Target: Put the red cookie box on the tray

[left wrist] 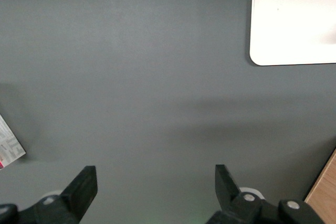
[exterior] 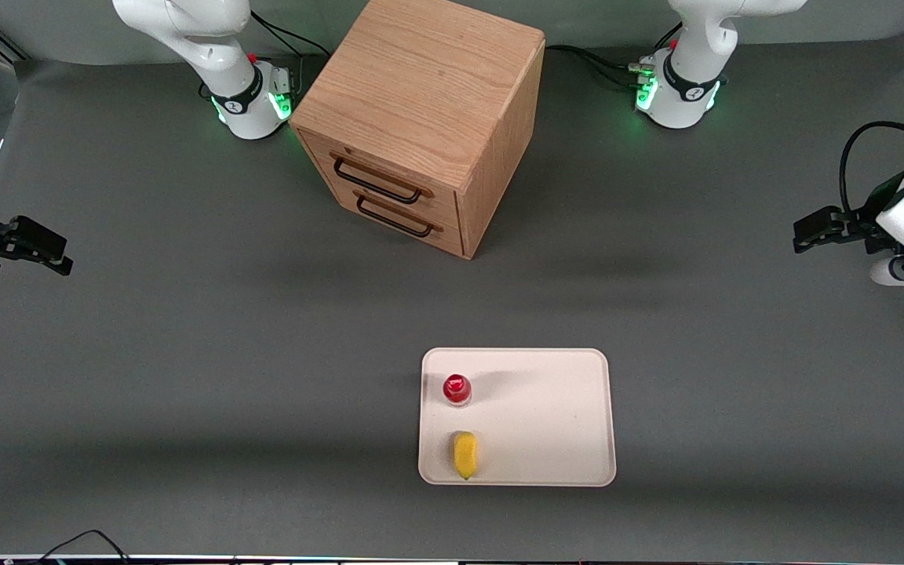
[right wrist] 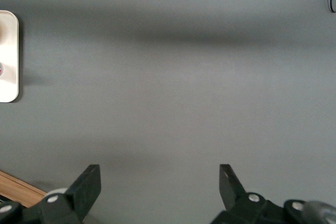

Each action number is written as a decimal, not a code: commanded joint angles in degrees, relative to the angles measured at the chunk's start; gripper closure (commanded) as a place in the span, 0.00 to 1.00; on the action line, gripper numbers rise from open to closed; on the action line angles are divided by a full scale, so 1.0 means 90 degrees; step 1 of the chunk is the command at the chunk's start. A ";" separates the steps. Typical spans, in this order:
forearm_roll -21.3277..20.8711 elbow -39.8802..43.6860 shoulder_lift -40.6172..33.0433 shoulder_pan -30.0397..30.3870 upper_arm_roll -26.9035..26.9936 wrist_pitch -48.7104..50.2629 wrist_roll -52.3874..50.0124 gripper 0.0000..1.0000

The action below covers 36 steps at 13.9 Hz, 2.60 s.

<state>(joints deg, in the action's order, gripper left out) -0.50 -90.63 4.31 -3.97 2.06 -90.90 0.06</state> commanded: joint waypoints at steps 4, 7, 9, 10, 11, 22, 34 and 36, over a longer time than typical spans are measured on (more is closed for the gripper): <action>-0.0003 0.0030 -0.0001 0.0157 0.0083 0.0032 -0.0046 0.00; -0.0023 0.0021 0.0252 0.0625 0.0356 -0.0183 0.0265 0.00; -0.0023 0.0001 0.0457 0.0695 0.0901 -0.0427 0.0850 0.00; -0.0013 0.0001 0.0652 0.0714 0.1214 -0.0573 0.0881 0.00; -0.0023 -0.0009 0.0886 0.0811 0.1420 -0.0816 0.0891 0.00; 0.0463 -0.0048 0.2878 0.2813 0.2106 -0.3121 0.3224 0.00; 0.1872 -0.0477 0.3906 0.3205 0.2096 -0.4969 0.4075 0.57; 0.1872 -0.0477 0.3915 0.3205 0.2105 -0.4940 0.4075 0.89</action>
<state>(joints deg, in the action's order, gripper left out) 15.32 -94.15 40.10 25.01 20.74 -134.80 35.17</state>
